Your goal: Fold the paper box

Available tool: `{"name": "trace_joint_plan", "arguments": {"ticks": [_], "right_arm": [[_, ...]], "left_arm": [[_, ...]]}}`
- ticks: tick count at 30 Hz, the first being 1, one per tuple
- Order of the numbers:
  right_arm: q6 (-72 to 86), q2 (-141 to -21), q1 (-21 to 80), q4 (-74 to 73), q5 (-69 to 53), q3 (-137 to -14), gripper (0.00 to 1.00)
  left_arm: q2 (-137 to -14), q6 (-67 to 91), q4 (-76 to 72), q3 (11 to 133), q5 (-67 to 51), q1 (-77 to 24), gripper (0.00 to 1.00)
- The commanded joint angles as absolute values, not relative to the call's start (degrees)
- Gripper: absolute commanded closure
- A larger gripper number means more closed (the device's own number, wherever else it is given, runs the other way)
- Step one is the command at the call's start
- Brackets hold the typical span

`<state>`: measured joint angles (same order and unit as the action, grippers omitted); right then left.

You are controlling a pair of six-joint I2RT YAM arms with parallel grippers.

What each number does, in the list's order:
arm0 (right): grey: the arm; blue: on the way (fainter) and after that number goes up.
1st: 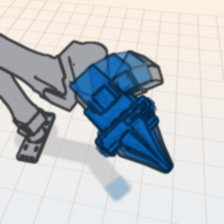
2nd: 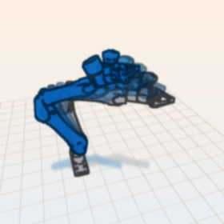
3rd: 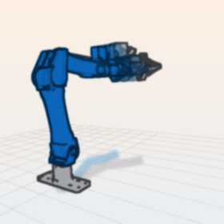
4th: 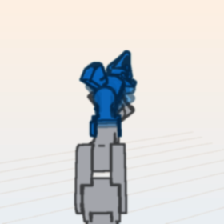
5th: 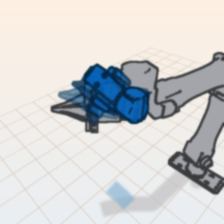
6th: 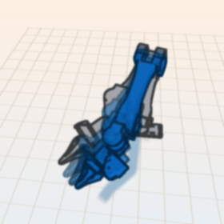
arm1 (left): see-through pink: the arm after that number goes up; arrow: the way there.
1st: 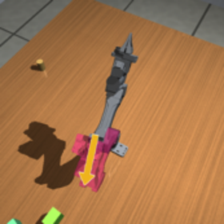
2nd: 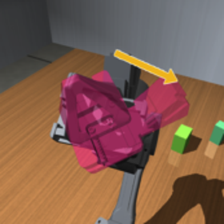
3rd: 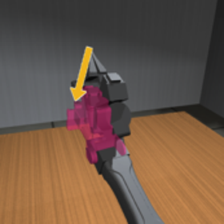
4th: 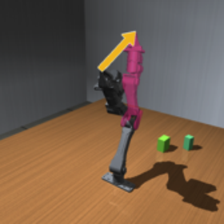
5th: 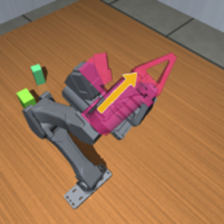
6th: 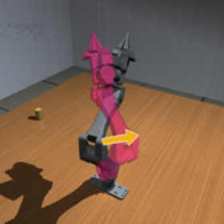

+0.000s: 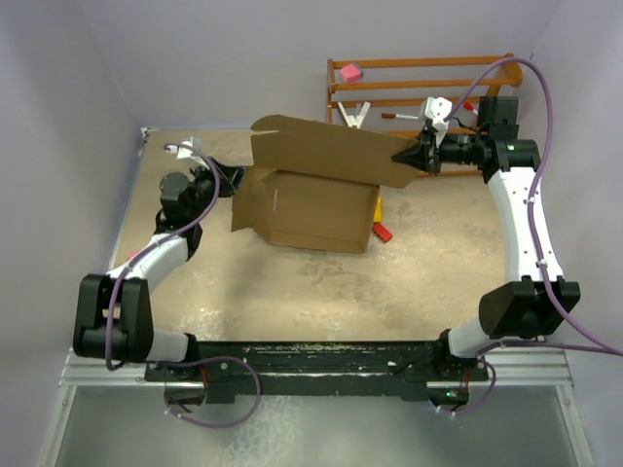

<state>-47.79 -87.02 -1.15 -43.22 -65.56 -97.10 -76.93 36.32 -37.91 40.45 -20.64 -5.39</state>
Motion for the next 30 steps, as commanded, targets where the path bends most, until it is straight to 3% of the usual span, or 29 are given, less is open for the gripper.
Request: {"name": "trace_joint_plan", "arguments": {"ticks": [1,18,30], "right_arm": [[-47.12,-86.75,-1.23,-43.84,-67.97,-98.26,1.00],[-45.35,-87.01,-1.23,-43.01,-67.67,-97.25,1.00],[-44.24,-87.53,-1.14,-42.53,-69.59,-96.25,1.00]], "left_arm": [[-81.02,36.84,-40.61,46.00,-23.77,-5.78,0.90],[-88.64,38.69,-39.78,46.52,-24.95,-11.64,0.90],[-93.98,46.89,-48.61,47.88,-22.19,-15.27,0.90]]}}
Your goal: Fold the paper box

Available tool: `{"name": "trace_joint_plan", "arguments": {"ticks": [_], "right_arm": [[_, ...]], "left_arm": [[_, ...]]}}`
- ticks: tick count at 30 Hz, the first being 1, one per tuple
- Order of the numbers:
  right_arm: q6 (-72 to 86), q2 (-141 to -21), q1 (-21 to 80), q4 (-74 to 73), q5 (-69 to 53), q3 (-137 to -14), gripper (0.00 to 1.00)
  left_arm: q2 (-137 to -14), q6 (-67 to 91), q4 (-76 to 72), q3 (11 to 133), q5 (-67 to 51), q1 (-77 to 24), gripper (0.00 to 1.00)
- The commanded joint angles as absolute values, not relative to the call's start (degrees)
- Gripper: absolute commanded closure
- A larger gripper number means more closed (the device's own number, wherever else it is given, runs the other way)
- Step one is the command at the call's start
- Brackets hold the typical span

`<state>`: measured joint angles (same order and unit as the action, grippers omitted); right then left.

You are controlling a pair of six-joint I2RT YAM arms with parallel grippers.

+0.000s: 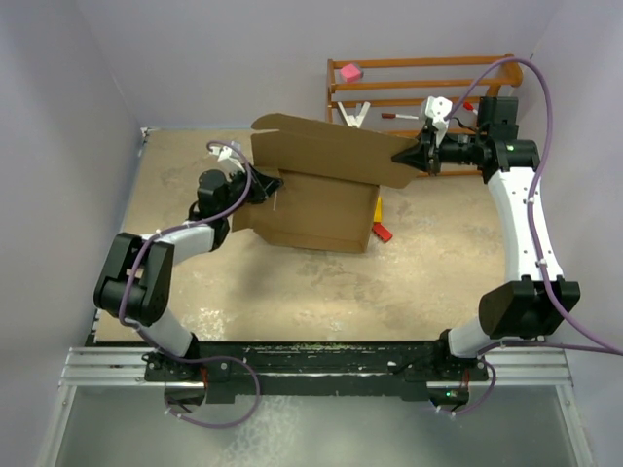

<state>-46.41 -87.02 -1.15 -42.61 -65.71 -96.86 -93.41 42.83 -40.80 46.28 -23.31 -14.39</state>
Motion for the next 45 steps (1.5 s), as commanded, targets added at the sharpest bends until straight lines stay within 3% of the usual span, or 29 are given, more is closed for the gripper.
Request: {"name": "trace_joint_plan", "arguments": {"ticks": [1,8,14,23,28,30,34,40,45], "right_arm": [[-44.26,-87.62,-1.10,-42.49,-69.75,-96.17,1.00],[-44.17,-87.63,-1.11,-42.35,-69.08,-95.98,1.00],[-42.16,-87.02,-1.14,-39.43,-66.69,-95.20,1.00],[-42.74,-86.73,-1.31,-38.68,-65.28,-94.91,1.00],[-43.38,-86.91,-1.39,-39.48,-65.55,-94.79,1.00],[-43.50,-87.01,-1.37,-39.86,-65.32,-94.73,1.00],[-43.67,-87.10,-1.42,-40.04,-65.42,-94.66,1.00],[-44.14,-87.61,-1.37,-40.89,-65.80,-94.92,1.00],[-44.39,-87.99,-1.36,-41.43,-65.82,-95.19,1.00]], "left_arm": [[-94.34,47.71,-49.79,47.97,-22.21,-15.29,0.89],[-95.79,49.34,-53.08,48.88,-23.28,-15.38,0.88],[-89.98,42.79,-45.28,45.39,-22.04,-14.54,0.85],[-72.66,28.87,-19.34,41.20,-17.12,-12.88,0.80],[-62.53,22.81,-1.83,43.36,-11.12,-5.96,0.75],[-61.18,22.20,0.57,44.28,-10.00,-3.54,0.67],[-64.77,21.54,3.36,45.98,-11.14,-3.25,0.46],[-73.87,20.62,-2.56,46.62,-19.57,-3.30,0.42],[-79.66,21.01,-7.75,46.87,-19.58,-3.34,0.42]]}}
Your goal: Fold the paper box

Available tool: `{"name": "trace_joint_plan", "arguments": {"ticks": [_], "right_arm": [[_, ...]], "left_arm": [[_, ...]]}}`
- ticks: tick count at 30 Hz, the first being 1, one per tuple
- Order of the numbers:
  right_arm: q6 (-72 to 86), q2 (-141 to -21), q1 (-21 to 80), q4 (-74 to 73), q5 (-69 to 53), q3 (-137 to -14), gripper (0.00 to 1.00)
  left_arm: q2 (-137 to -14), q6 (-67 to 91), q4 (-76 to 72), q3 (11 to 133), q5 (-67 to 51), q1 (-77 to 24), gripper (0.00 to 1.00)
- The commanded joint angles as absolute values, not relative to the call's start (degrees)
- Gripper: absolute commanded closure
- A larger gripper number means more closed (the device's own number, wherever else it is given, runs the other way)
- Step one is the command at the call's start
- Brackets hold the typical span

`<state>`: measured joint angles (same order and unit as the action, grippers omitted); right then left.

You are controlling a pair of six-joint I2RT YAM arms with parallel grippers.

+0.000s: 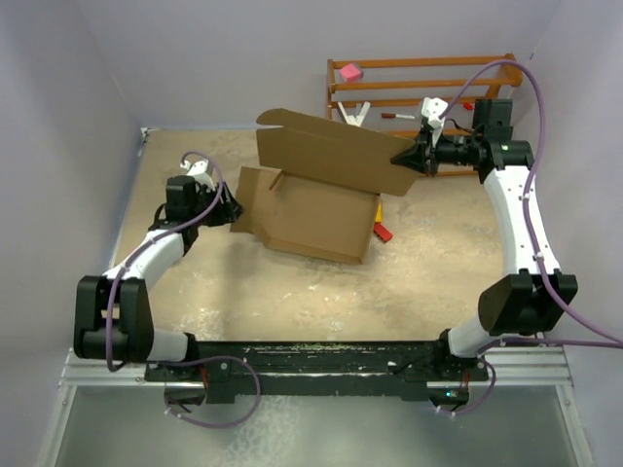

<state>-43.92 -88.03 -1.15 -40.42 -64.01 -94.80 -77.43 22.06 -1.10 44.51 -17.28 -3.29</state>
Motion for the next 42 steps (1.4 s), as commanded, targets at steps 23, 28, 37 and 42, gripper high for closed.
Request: {"name": "trace_joint_plan", "arguments": {"ticks": [23,28,37,42], "right_arm": [[-30.79,-87.12,-0.97,-27.84,-66.18,-88.93,1.00],[-25.25,-85.99,-0.79,-22.06,-68.14,-85.82,1.00],[-17.13,-83.76,-0.20,-11.38,-66.67,-77.76,1.00],[-17.59,-84.05,-0.09,-9.75,-65.34,-75.79,1.00]], "left_arm": [[-68.99,20.65,-5.10,46.40,-23.61,-9.63,0.96],[-70.44,21.01,-4.39,47.43,-24.12,-11.55,0.96],[-74.81,17.83,-2.72,50.09,-25.63,-14.56,0.96],[-77.65,17.75,-0.58,51.72,-26.70,-15.05,0.92]]}}
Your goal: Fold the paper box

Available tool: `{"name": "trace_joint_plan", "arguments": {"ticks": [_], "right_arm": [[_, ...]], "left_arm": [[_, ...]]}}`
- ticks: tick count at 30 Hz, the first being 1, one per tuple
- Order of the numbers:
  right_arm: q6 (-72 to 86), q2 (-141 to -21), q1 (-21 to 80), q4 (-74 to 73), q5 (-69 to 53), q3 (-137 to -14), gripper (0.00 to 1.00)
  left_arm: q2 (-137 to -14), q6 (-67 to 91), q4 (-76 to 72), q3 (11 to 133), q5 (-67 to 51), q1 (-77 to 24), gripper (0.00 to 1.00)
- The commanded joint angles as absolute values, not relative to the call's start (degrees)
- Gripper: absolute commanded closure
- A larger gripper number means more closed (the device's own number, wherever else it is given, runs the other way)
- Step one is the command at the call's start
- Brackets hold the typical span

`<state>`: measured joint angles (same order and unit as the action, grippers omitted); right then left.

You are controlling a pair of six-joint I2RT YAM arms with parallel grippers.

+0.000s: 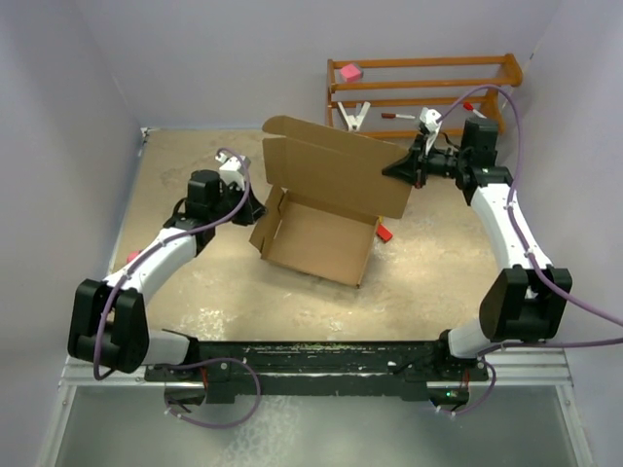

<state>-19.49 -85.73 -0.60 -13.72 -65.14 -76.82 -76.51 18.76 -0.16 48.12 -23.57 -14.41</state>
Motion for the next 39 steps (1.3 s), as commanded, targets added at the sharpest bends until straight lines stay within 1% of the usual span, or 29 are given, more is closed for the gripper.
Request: {"name": "trace_joint_plan", "arguments": {"ticks": [1,4,8,11,13,15,19,24,27,29,32,34,36,39], "right_arm": [[-17.89,-84.22,-0.09,-9.95,-64.95,-75.50,1.00],[-19.58,-85.07,-0.09,-10.93,-64.18,-75.30,1.00],[-21.79,-86.40,-0.09,-13.69,-63.33,-76.16,1.00],[-22.38,-86.66,-0.09,-14.12,-63.06,-76.27,1.00],[-22.48,-86.75,-0.09,-14.23,-62.98,-76.24,1.00],[-22.71,-86.79,-0.09,-14.37,-62.94,-76.29,1.00],[-23.09,-87.16,-0.09,-14.69,-63.02,-76.44,1.00],[-24.16,-87.62,-0.09,-16.03,-62.99,-76.98,1.00],[-24.23,-87.78,-0.09,-16.15,-62.97,-77.05,1.00],[-24.45,-88.04,-0.09,-16.37,-63.12,-77.22,1.00],[-24.98,-88.32,-0.09,-17.09,-63.33,-77.50,1.00],[-25.12,-88.29,-0.09,-17.27,-63.65,-77.66,1.00],[-25.42,-88.09,-0.09,-17.48,-64.54,-77.76,1.00],[-26.49,-87.54,-0.09,-18.25,-66.45,-78.06,1.00]], "left_arm": [[-78.09,17.80,-0.33,51.89,-26.96,-15.11,0.92],[-79.44,18.20,0.60,52.37,-27.59,-15.07,0.88],[-81.06,19.06,2.74,53.30,-27.83,-14.65,0.77],[-82.37,21.24,1.60,52.91,-31.15,-13.11,0.72],[-83.21,22.79,0.53,52.60,-33.59,-12.01,0.65],[-83.89,23.19,0.81,52.66,-33.67,-11.26,0.58],[-83.76,25.51,-1.83,51.71,-34.76,-9.02,0.50],[-81.20,31.45,-8.75,48.85,-38.10,-3.54,0.49],[-78.49,33.08,-9.59,48.17,-37.02,1.14,0.48],[-76.66,33.20,-8.89,47.86,-34.17,4.16,0.48],[-75.69,29.85,-4.67,48.11,-24.67,5.82,0.53],[-77.20,29.00,-3.08,48.13,-21.16,5.97,0.62],[-79.63,28.89,-4.00,47.40,-20.86,5.98,0.65],[-84.40,28.43,-4.73,47.22,-22.30,5.86,0.67]]}}
